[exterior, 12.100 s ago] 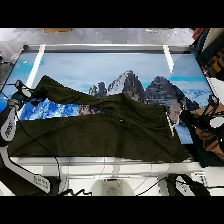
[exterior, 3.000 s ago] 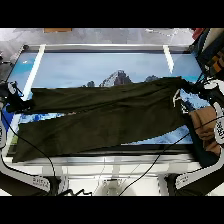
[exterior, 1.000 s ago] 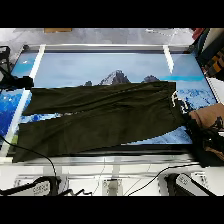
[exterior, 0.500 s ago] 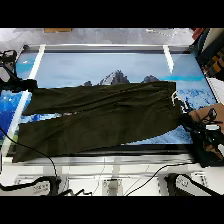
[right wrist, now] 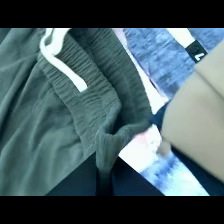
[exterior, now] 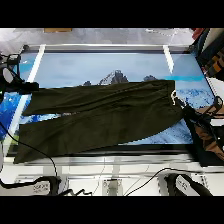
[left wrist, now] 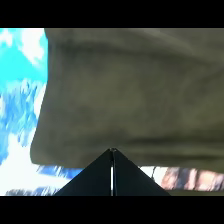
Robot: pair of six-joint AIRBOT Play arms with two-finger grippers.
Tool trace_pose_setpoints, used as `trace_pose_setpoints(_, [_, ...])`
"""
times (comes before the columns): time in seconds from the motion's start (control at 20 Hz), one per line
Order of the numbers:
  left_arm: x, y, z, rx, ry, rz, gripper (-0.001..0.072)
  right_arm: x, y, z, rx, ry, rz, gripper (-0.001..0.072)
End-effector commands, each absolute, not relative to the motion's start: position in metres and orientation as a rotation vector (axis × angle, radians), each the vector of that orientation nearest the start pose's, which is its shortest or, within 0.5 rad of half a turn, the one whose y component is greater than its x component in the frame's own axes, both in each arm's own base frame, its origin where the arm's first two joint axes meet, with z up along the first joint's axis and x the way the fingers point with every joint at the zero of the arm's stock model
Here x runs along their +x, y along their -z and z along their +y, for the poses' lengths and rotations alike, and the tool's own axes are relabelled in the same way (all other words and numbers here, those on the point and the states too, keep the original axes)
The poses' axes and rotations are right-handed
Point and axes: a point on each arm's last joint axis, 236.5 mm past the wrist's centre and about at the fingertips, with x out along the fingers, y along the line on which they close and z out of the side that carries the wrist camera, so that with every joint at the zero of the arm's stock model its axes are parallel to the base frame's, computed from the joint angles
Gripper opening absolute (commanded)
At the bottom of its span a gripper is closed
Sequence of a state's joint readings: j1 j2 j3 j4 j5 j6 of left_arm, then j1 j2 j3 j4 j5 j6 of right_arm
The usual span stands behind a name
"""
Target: Fold the clothes and pants, and hang the long-sleeved shirts on hangers.
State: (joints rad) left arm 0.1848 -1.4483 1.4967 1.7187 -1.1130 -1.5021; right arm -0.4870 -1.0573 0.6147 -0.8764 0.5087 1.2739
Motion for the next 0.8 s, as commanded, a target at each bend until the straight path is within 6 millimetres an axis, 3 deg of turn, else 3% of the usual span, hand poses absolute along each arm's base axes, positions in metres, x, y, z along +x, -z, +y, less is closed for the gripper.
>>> trace_pose_setpoints(0.0, [0.433,-0.057,0.131,0.095,-0.253,1.202,0.0020,0.332,0.022,-0.116,0.617,0.385,0.805,0.0033])
trace_pose_setpoints(0.15, [0.386,-0.034,0.146,0.029,-0.295,1.377,0.0019,0.303,0.028,-0.110,0.614,0.422,0.819,0.0033])
trace_pose_setpoints(0.35, [0.330,-0.023,0.153,-0.112,-0.324,1.452,0.0019,0.302,0.023,-0.111,0.604,0.426,0.783,0.0034])
trace_pose_setpoints(0.6, [0.199,-0.003,0.181,-0.268,-0.537,1.522,0.0019,0.305,0.019,-0.114,0.600,0.431,0.757,0.0035])
trace_pose_setpoints(0.75, [0.122,0.022,0.175,-0.469,-0.659,1.605,0.0020,0.306,0.018,-0.115,0.599,0.433,0.751,0.0035])
